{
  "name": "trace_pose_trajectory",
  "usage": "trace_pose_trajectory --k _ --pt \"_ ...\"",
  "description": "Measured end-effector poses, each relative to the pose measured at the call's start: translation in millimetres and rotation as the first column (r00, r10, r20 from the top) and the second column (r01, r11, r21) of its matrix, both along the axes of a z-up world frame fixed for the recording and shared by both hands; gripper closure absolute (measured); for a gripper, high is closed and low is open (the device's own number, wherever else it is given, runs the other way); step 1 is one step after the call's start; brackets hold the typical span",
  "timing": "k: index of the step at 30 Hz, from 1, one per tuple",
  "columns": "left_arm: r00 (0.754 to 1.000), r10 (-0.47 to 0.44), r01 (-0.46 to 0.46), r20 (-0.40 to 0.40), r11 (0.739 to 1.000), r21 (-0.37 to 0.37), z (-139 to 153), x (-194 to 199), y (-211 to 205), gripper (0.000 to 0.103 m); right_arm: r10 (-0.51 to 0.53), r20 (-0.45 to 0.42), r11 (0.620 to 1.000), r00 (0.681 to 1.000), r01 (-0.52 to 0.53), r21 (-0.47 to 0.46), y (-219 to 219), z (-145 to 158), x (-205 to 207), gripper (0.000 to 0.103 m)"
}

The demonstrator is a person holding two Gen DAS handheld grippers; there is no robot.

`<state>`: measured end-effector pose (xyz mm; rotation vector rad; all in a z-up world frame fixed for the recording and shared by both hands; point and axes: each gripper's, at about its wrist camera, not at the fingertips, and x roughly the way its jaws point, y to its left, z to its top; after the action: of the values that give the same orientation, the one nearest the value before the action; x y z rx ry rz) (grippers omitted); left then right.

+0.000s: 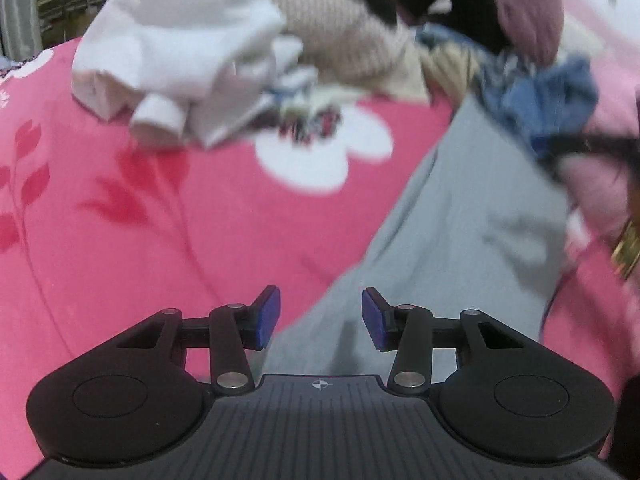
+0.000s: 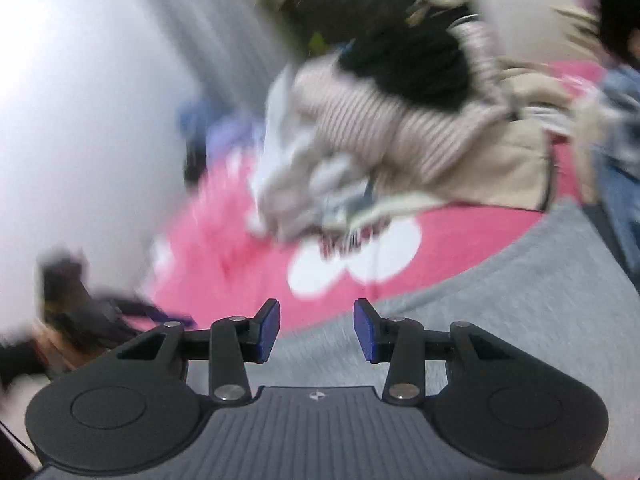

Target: Fold clothes

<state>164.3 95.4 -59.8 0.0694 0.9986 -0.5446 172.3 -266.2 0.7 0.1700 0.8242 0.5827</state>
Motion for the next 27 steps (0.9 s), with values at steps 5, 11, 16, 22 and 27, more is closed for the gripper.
trace_pose_trajectory --k 5,11,16,22,27 --pt "0.993 -0.122 0.122 -0.001 0.991 0.05 -19 6 -13 0.057 0.225 0.044 0.955 0.973 -0.211 -0.207 63 -13 18 0.06" --pt "0.982 -0.187 0.187 0.001 0.982 0.037 -26 12 -11 0.055 0.464 -0.007 0.838 0.886 -0.441 -0.321 113 -26 53 0.06" --pt "0.977 -0.213 0.213 -0.007 0.977 -0.007 -30 13 -9 0.054 0.613 -0.152 0.674 0.776 -0.613 -0.412 151 -62 81 0.061" --pt "0.973 -0.23 0.228 -0.022 0.971 -0.069 -37 21 -8 0.054 0.731 -0.232 0.529 0.641 -0.748 -0.401 167 -73 81 0.06" --pt "0.987 -0.161 0.16 -0.001 0.981 -0.112 -39 22 -8 0.072 0.766 -0.269 0.476 0.584 -0.796 -0.374 170 -76 73 0.09"
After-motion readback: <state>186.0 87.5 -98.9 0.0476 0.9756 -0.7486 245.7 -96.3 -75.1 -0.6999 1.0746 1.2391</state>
